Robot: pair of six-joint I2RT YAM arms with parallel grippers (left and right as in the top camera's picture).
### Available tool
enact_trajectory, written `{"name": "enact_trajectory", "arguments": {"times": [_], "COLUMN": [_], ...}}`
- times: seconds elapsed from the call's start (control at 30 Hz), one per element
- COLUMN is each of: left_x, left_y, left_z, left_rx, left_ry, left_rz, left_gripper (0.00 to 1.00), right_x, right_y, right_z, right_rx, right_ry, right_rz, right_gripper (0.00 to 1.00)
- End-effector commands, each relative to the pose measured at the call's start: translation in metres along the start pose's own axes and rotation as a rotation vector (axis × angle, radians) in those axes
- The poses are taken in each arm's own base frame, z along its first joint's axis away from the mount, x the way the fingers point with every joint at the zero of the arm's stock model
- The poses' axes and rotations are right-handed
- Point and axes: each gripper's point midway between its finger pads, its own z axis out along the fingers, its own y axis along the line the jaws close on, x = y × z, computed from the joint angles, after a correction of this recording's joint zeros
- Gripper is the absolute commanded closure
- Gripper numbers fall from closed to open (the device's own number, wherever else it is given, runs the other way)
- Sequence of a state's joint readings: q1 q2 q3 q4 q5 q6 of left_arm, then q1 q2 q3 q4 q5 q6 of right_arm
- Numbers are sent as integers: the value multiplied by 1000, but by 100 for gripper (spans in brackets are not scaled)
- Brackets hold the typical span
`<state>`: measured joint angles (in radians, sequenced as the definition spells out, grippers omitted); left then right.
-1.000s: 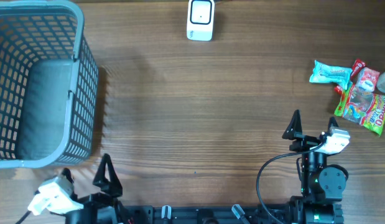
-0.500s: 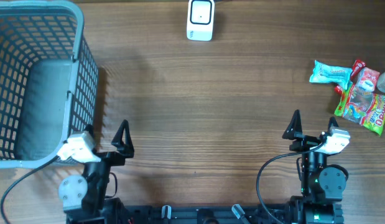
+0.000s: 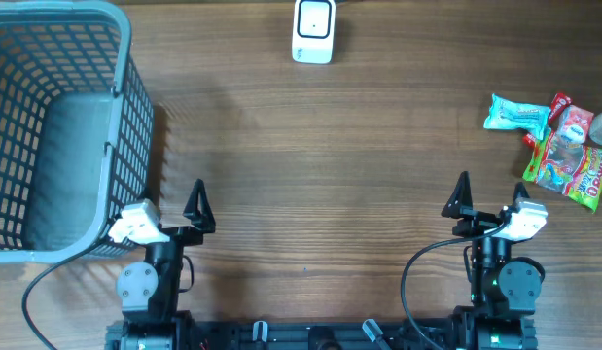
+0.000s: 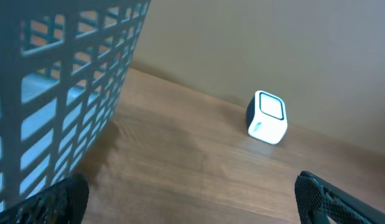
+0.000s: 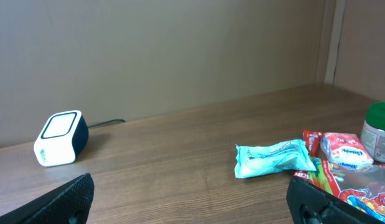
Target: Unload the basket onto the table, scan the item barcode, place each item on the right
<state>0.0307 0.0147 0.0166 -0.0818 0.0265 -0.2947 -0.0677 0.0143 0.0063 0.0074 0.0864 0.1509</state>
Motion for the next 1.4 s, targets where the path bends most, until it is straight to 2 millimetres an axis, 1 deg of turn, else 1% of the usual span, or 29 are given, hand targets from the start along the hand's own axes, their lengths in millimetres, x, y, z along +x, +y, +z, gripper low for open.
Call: {"name": "enact_trajectory", "arguments": {"times": [0.0,0.1,0.17,0.27,0.4,0.9,1.17,1.37], "left_x": [-1,-1,4,6,0,0,1,1], "left_y": [6,8,9,8,5,4,2,2], "left_z": [0,0,2,2,0,0,0,0], "left_rx": [-31,-37,-44,-33,-22,-18,-6,-6], "left_ry": [-17,-18,5,14,-14,-13,-6,-6], "left_rz": [0,2,2,28,28,29,103,108], "left_gripper": [0,0,0,0,0,0,0,0], "right_x": [-3,-3,-3,-3,-3,-3,-3,-3], "right_y": [3,3,3,3,3,3,3,3], "right_z": [-1,-1,-1,-1,-1,-1,-1,-1], "right_rx": [-17,-17,-17,-17,-17,-17,-17,-17], "right_ry": [-13,-13,-13,-13,-13,-13,-13,-13], "right_rz": [-19,-19,-19,-19,-19,-19,-19,-18], "right_gripper": [0,0,0,0,0,0,0,0]}}
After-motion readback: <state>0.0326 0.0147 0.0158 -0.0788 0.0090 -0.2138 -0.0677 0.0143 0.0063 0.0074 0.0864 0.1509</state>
